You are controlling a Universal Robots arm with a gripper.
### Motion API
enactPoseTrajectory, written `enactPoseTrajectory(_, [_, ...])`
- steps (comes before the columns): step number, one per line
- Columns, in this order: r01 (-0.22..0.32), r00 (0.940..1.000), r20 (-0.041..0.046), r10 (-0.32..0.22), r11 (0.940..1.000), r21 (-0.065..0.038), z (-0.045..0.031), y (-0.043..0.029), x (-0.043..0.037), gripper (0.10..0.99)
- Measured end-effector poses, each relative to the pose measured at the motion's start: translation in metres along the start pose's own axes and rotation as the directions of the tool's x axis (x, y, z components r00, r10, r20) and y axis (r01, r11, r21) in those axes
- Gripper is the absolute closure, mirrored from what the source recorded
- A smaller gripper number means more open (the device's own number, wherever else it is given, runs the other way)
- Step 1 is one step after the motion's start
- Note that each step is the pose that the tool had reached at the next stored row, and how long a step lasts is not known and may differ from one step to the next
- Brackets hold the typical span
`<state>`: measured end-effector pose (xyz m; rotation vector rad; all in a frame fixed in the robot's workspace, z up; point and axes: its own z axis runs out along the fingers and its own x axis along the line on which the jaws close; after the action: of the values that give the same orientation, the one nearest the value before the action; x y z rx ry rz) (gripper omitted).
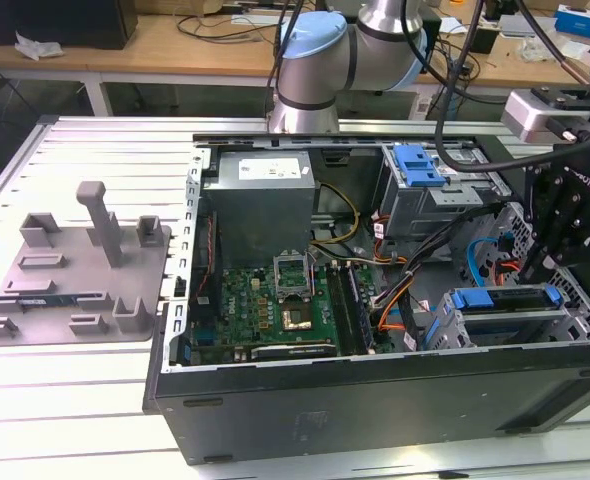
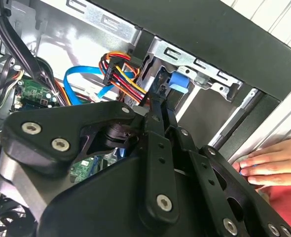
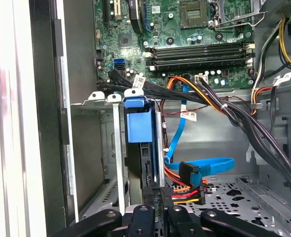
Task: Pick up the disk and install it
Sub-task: 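Insert the first disk wire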
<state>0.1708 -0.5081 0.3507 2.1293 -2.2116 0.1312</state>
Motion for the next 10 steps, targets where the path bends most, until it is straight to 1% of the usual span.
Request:
enactPoseTrajectory(2, [0.0, 1.0, -0.0004, 0.0, 1.0, 0.0, 0.0, 0.0, 0.0, 0.918])
enactPoseTrajectory(7, [0.0, 1.0, -0.0063, 0.0, 1.0, 0.001, 0.0002, 0.0001, 0.0, 0.918])
enactPoseTrajectory(9, [-0.001, 1.0, -0.0074, 0.001, 0.9999, 0.014, 0.0, 0.0022, -0.0011, 0.918])
enactPoseTrajectory(10, [-0.001, 1.0, -0.0087, 0.001, 0.9999, 0.017, -0.0001, 0.0027, -0.002, 0.918])
